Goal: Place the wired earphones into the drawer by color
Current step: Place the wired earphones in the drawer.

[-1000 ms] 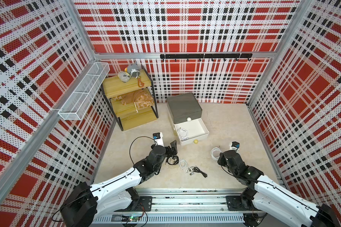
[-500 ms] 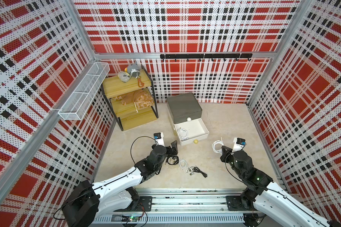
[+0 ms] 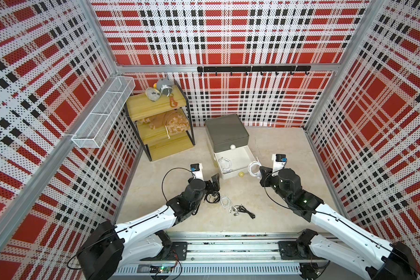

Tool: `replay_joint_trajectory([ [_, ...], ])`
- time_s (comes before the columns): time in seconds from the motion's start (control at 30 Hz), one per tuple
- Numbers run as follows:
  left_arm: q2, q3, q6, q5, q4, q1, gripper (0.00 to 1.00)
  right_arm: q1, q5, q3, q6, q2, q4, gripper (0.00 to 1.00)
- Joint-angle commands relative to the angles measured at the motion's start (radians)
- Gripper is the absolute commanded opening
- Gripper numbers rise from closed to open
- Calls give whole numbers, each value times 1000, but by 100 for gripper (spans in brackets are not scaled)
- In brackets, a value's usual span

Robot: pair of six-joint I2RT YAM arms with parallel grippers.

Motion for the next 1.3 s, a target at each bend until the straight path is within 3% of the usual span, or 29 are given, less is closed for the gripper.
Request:
replay_joint_trajectory([
  [0.0,8,-17,-10,18,32,-7,99,-4,-29,64,-51,72,91,0],
  [0.53,32,-34,-48,28,44,-44,99,-26,36,306,-117,417,88,0],
  [1.23,84,-55,-109,15,-7,-108,99,-61,-4,377,-94,571,32,0],
  [1.27,87,-53,-111,15,-12,-112,99,-62,-12,384,-94,573,25,5],
])
